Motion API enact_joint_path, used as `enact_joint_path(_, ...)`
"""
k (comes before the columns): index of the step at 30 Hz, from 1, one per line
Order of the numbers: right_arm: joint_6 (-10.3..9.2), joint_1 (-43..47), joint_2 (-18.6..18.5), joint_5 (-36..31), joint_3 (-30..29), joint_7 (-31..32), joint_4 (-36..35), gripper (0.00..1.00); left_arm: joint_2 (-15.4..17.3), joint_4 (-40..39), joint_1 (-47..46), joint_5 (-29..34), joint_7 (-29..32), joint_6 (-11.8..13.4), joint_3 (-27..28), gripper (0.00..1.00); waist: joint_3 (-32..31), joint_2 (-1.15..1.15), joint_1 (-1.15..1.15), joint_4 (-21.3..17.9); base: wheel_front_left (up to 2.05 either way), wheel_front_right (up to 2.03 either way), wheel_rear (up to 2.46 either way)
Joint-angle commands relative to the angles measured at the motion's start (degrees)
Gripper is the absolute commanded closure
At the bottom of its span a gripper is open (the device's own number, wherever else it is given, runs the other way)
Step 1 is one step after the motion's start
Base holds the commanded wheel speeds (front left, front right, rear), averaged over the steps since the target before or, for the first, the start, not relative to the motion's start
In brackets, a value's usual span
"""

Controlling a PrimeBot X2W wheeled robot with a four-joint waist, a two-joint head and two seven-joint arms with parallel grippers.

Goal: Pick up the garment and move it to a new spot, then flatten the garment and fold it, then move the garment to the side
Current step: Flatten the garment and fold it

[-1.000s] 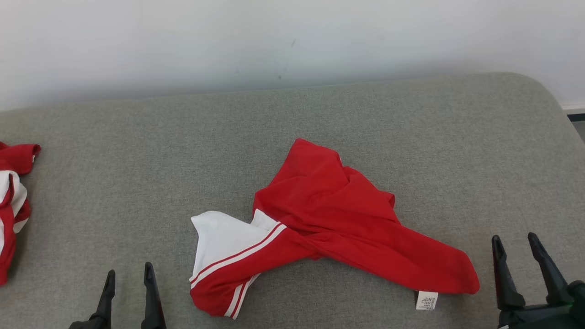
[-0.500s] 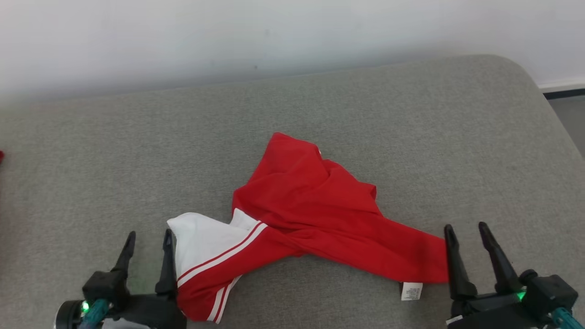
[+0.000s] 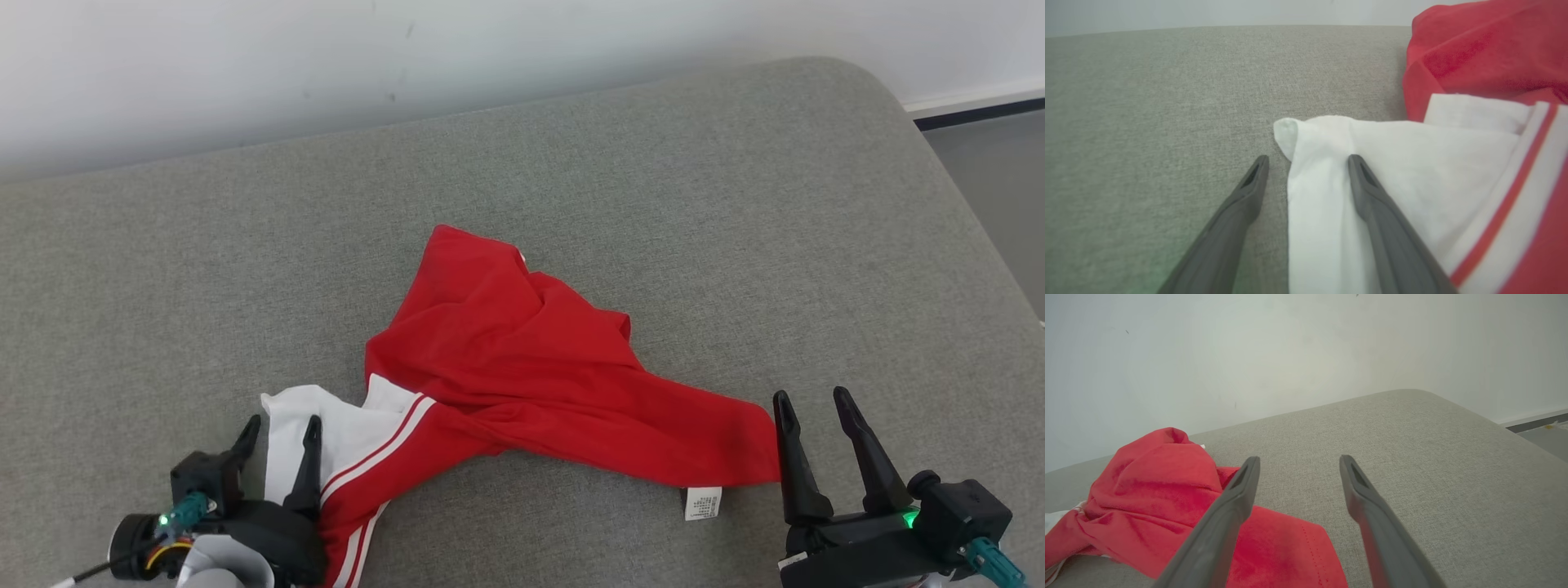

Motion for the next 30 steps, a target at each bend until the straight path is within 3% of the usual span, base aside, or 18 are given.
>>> enact_joint_path(1, -0.13, -0.09, 0.19, 0.30, -0.19, -0.02, 0.13, 0.00, 0.81, 1.17, -1.27, -0.80, -0.11, -0.04, -0.98, 0.00, 0.15, 0.00, 0.00, -0.28, 0.00, 0.00, 0.00)
enact_joint_path(4, -0.13, -0.14, 0.08, 0.14, -0.44, -0.03, 0.14, 0.00, 1.42, 3.38, -2.24, -2.33, -0.10, 0.04, -1.99, 0.00, 0.11, 0.00, 0.00, -0.30, 0.00, 0.00, 0.00)
enact_joint_path(6, -0.13, -0.34, 0.06, -0.11, -0.63, -0.03, -0.01, 0.00, 1.98, 4.18, -3.06, -3.02, -0.10, 0.03, -3.24, 0.58, 0.05, 0.00, 0.00, -0.32, 0.00, 0.00, 0.00)
enact_joint_path(7, -0.13, -0.43, 0.13, -0.28, -0.68, -0.02, -0.11, 0.00, 2.34, 4.04, -3.81, -3.42, -0.10, 0.02, -4.11, 1.00, -0.06, 0.00, 0.00, -0.24, 0.00, 0.00, 0.00)
enact_joint_path(15, -0.13, -0.40, 0.10, -0.73, -0.68, -0.03, -0.40, 0.00, 4.78, 1.57, -7.92, -3.09, -0.14, 0.02, -4.40, 1.00, -1.05, 0.00, 0.00, 0.12, 0.00, 0.00, 0.00)
enact_joint_path(23, -0.13, 0.63, 0.91, -1.28, -2.01, -0.02, -0.64, 0.00, 7.43, -9.55, -13.82, 1.04, -0.15, 0.20, -1.00, 1.00, -2.24, 0.00, 0.00, 1.08, 0.00, 0.00, 0.00)
enact_joint_path(30, -0.13, 1.49, 1.72, -1.55, -1.24, -0.03, -0.13, 0.00, 6.54, -17.73, -8.15, 3.06, -0.14, 0.04, -3.55, 1.00, -3.20, 0.00, 0.00, 1.93, 0.00, 0.00, 0.00)
